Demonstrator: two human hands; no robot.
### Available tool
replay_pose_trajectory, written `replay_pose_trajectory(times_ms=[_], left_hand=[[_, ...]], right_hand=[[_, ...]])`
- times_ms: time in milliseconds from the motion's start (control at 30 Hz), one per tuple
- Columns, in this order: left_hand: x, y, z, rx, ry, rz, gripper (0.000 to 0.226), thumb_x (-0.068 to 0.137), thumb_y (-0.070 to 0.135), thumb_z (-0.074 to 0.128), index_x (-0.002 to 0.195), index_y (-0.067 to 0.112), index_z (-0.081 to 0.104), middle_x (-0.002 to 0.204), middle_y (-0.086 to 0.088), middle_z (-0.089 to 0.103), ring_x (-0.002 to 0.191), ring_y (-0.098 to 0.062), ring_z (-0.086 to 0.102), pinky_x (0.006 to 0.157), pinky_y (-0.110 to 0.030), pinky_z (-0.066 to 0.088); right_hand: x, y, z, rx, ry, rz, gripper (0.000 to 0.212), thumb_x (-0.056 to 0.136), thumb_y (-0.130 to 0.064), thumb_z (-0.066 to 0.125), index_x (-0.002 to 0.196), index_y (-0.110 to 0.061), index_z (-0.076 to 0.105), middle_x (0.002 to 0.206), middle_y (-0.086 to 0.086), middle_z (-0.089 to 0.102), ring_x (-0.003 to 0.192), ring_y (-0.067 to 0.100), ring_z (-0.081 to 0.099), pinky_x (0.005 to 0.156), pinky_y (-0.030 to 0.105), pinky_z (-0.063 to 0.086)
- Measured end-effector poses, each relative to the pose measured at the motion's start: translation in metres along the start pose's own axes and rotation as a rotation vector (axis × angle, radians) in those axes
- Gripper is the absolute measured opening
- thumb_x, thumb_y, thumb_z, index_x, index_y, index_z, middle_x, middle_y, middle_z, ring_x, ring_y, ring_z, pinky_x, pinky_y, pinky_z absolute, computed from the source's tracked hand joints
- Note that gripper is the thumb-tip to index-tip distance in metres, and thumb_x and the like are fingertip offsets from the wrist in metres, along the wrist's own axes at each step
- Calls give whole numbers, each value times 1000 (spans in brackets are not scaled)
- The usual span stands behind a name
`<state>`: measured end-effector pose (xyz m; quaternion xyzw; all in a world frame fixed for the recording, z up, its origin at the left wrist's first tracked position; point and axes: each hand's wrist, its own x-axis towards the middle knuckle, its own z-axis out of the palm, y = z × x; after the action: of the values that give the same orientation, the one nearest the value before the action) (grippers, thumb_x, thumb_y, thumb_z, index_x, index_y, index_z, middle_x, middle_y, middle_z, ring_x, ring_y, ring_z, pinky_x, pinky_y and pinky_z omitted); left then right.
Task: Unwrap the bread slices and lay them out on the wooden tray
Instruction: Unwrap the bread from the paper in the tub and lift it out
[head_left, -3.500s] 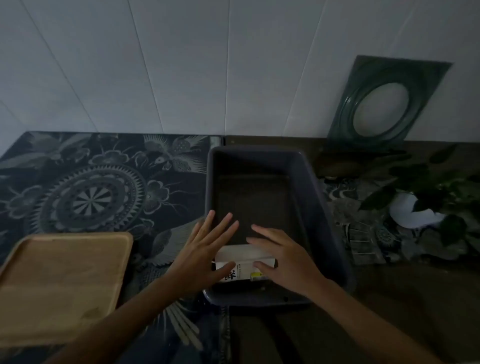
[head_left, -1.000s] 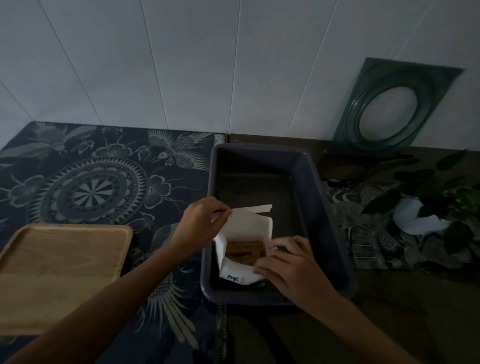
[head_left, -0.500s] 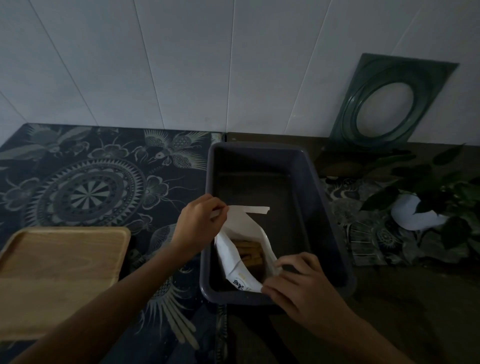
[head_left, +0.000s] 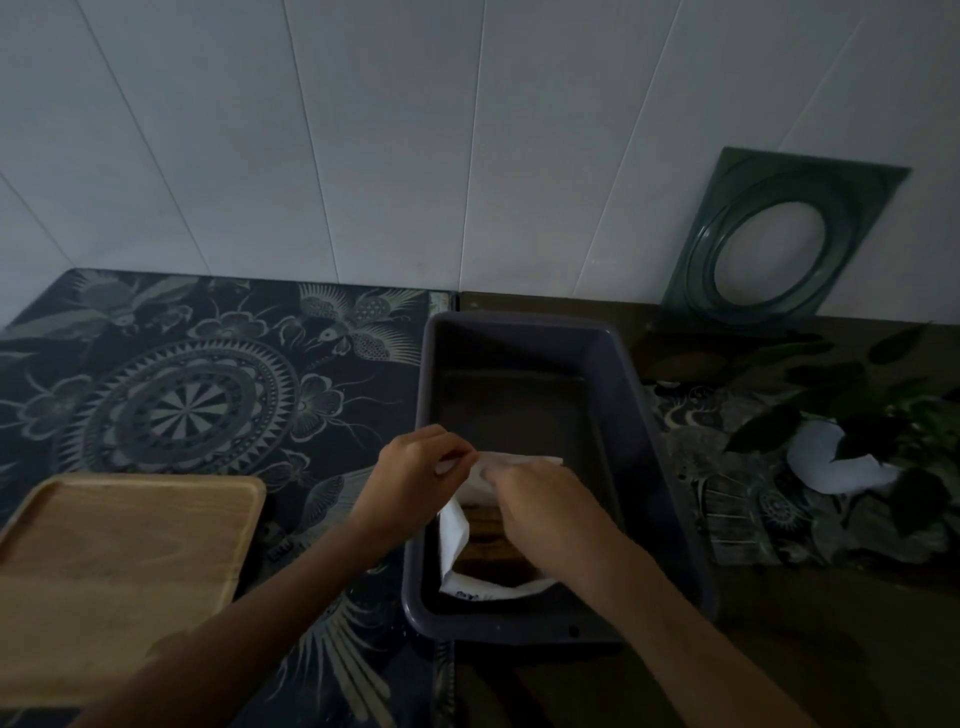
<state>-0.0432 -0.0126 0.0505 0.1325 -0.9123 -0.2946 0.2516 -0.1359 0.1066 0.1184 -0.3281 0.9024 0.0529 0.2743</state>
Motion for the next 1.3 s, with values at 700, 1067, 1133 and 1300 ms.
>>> replay_pose_trajectory(times_ms=[700,1067,1133,1300], left_hand=[[-8,-6,-4,-175,13,-97,9,89,15,76,97,19,76,86,14,73,82,2,69,73,-4,49],[-15,-3,1,-586,-26,-485,16,85,19,80,100,20,76,86,-1,80,77,-17,78,76,-35,66],[-16,-3,1,-656,-27,-543,16,85,16,80,100,15,76,86,-8,80,80,-24,78,80,-46,66],[-17,-1,2,-614,-25,-522,13,84,20,81,97,18,77,87,-6,80,80,-20,78,80,-45,65]], right_hand=[[38,9,125,-209,137,-304,105,91,-34,74,163,-7,2,169,21,13,153,39,22,125,52,20],[55,9,132,-56,112,-270,79,101,-35,60,162,-9,17,167,20,23,153,34,25,126,52,17],[54,8,129,-14,217,-295,79,94,-36,70,156,-5,33,160,22,39,147,34,40,123,50,28],[38,15,121,-18,265,-346,73,92,-44,67,150,-7,41,152,15,48,138,31,48,118,45,34]])
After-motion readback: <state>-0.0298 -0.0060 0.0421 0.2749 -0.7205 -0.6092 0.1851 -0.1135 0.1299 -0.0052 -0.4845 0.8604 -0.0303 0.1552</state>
